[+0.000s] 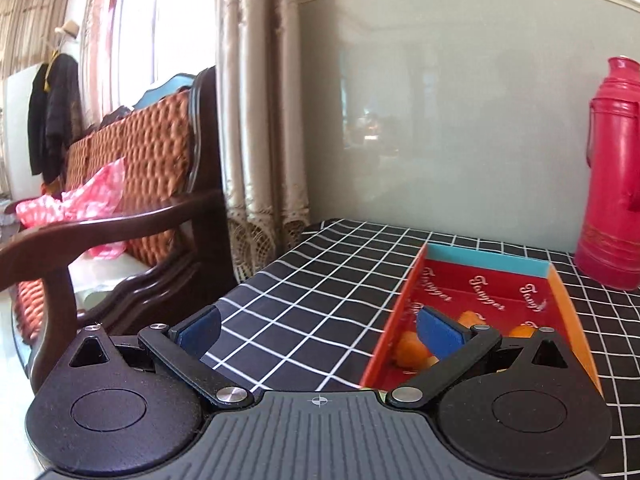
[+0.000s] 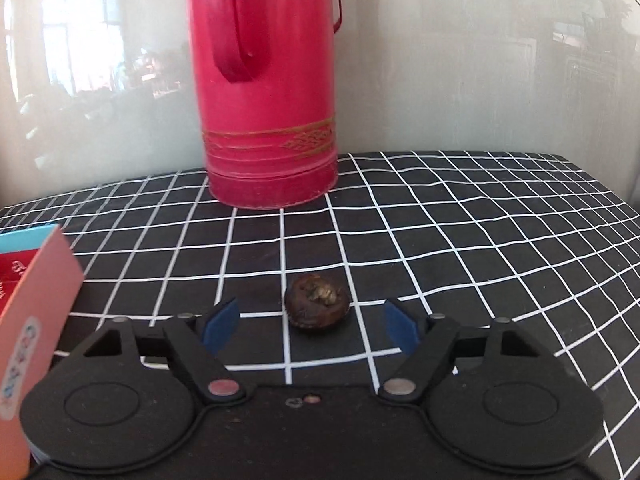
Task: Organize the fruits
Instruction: 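Move the right tool to the dark round fruit and grasp it, then carry the dark fruit with the right tool into the box and release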
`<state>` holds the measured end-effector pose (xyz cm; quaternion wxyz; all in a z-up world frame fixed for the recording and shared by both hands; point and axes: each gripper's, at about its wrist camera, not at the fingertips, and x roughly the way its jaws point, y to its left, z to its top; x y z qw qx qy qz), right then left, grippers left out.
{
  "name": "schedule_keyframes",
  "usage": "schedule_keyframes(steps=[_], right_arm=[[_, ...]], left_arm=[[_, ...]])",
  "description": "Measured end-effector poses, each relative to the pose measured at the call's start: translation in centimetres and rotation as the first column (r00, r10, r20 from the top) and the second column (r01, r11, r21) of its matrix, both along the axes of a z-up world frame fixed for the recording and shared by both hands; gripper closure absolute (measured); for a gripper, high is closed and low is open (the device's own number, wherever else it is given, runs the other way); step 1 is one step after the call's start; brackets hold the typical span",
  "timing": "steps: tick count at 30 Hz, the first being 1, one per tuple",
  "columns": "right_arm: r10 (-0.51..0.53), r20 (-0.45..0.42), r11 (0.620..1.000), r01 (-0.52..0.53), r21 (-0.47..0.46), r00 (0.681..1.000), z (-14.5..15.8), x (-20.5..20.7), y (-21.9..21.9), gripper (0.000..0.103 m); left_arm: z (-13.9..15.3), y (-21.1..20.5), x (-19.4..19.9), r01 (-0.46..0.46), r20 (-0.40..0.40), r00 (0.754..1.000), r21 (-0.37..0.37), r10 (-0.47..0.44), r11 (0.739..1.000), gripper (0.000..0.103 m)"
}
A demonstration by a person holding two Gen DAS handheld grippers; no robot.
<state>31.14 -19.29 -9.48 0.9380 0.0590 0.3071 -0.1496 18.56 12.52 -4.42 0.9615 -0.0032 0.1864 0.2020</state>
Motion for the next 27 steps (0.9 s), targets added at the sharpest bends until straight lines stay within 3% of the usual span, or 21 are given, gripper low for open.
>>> schedule_keyframes(steps=[4, 10, 15, 20, 24, 27], right_arm=[[-0.005, -0.033, 1.0, 0.005, 0.02, 0.999, -0.7, 0.7, -0.1, 0.051], [0.001, -0.038, 0.999, -0.002, -0.035, 0.999, -0.7, 0.9, 0.5, 0.071], [0.024, -0.028, 0.999, -0.025, -0.039, 0.999, -0.5, 0.9, 0.9, 0.073], [0.105, 0.051, 0.994, -0.103, -0.044, 0.993, 1.1, -0.9, 2.9, 0.073], [0.223, 0.125, 0.974, -0.215, -0.075, 0.967, 2.7, -2.7, 5.6, 0.073], [0.326, 0.17, 0.945, -0.316, -0.084, 0.93, 3.6, -4.0, 7.5, 0.073]], left_arm=[[-0.2, 0.6, -0.1, -0.013, -0.007, 1.0, 0.006, 0.013, 1.0, 0.0], [-0.4, 1.5, 0.0, -0.034, -0.023, 0.999, -0.006, 0.034, 0.999, 0.0], [-0.5, 2.3, -0.1, -0.054, -0.027, 0.998, -0.019, 0.054, 0.998, 0.0], [-0.6, 3.0, -0.2, -0.074, -0.03, 0.997, -0.035, 0.073, 0.997, 0.0], [-0.7, 3.6, -0.2, -0.09, -0.04, 0.995, -0.053, 0.088, 0.995, 0.0], [-0.8, 3.8, -0.2, -0.096, -0.047, 0.995, -0.061, 0.094, 0.993, 0.0]])
